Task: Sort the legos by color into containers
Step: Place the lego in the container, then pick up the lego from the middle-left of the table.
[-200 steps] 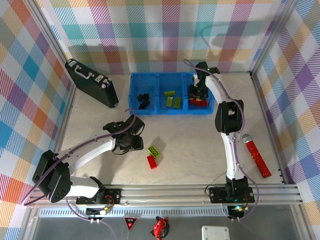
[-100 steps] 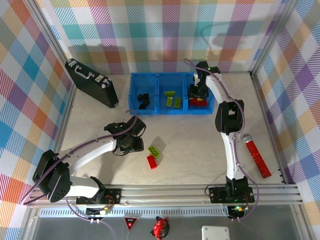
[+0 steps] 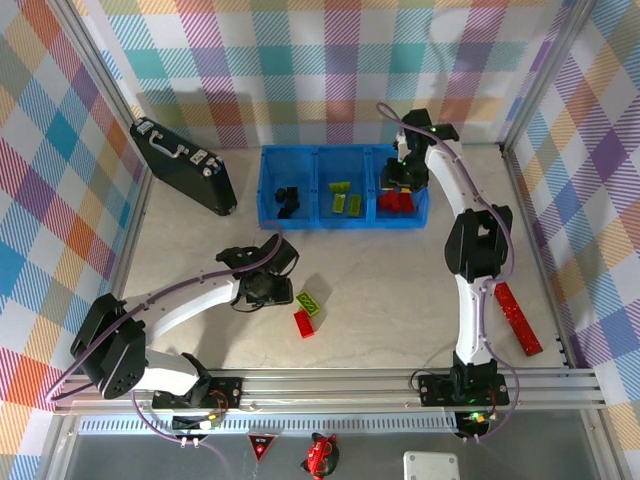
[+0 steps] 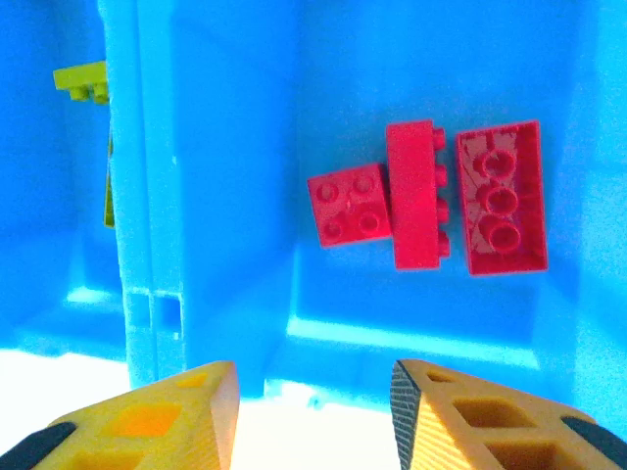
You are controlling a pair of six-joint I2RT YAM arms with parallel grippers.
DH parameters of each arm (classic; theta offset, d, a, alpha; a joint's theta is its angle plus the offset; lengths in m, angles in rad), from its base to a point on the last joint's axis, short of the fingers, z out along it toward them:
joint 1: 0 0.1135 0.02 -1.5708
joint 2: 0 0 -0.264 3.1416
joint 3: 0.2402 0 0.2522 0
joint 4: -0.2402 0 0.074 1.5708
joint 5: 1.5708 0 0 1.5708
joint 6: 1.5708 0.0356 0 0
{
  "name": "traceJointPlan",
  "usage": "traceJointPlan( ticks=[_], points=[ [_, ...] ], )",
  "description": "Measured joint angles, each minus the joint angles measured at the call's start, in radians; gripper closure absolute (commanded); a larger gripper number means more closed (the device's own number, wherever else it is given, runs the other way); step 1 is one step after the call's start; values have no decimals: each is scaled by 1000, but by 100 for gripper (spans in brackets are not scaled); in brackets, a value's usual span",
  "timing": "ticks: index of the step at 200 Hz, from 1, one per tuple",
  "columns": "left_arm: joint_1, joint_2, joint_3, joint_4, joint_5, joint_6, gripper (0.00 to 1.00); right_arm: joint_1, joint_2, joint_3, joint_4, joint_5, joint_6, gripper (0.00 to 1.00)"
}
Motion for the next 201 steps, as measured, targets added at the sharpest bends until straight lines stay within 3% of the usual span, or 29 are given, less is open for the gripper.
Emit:
traceJointPlan(
  ticks=[77,111,201],
  points=[
    [-38,141,74,61,11,-1,49,0,-228,-314,48,0,19,54],
    [-64,233,131,79,22,-3,42,0,-344,-449,68,8,22,54],
    [-100,380,199,109,55,-23,36,0,-432,-579,90,42,15,54]
  ],
)
